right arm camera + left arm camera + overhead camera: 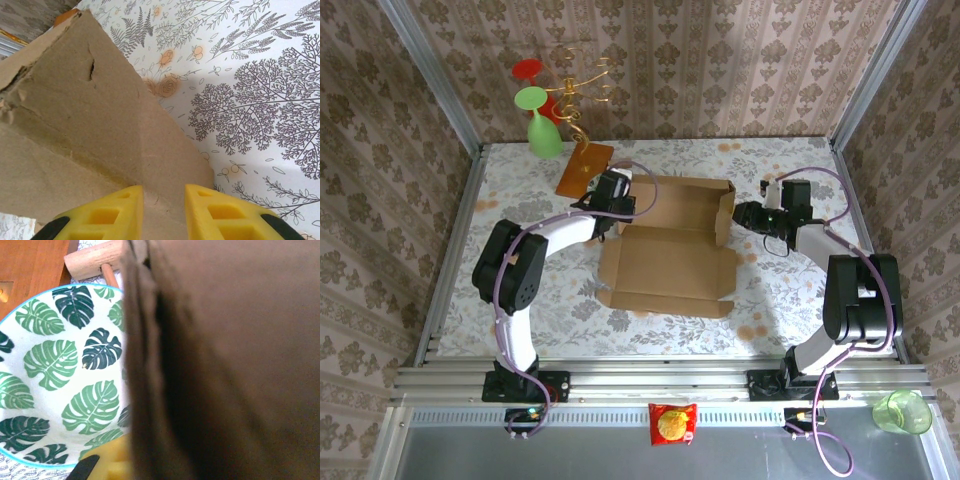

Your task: Fold the paper box

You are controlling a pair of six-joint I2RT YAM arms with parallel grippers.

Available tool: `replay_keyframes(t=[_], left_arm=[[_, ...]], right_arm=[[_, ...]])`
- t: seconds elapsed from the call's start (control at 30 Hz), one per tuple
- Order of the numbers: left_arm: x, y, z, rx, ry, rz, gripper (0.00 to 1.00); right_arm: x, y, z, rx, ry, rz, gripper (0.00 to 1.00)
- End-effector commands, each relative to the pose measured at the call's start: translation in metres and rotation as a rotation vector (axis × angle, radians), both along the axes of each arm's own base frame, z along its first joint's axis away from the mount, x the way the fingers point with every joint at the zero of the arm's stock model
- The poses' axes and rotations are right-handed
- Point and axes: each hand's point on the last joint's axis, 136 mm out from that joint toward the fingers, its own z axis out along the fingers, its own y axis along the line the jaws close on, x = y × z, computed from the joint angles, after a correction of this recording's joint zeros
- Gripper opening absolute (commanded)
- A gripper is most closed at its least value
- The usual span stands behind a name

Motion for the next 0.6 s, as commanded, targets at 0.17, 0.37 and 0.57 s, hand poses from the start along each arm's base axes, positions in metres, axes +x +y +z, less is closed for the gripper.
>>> replay_keyframes(t=[0.17, 0.37, 0.57], left_arm=[[-0.005, -0.001, -0.004, 0.042, -0.023, -0.036, 0.0], [-0.005, -0.002, -0.005, 0.04, -0.018, -0.035, 0.0], [-0.004, -0.002, -0.005, 0.04, -0.016, -0.037, 0.0]], right_arm=[[0.005, 0.009, 0.005, -0.056, -0.047, 0.091, 0.32], [-0.002, 0.013, 0.011, -0.078, -0.068, 0.126, 0.34], [-0.007, 0.019, 0.014, -0.068, -0.073, 0.163, 0.36]])
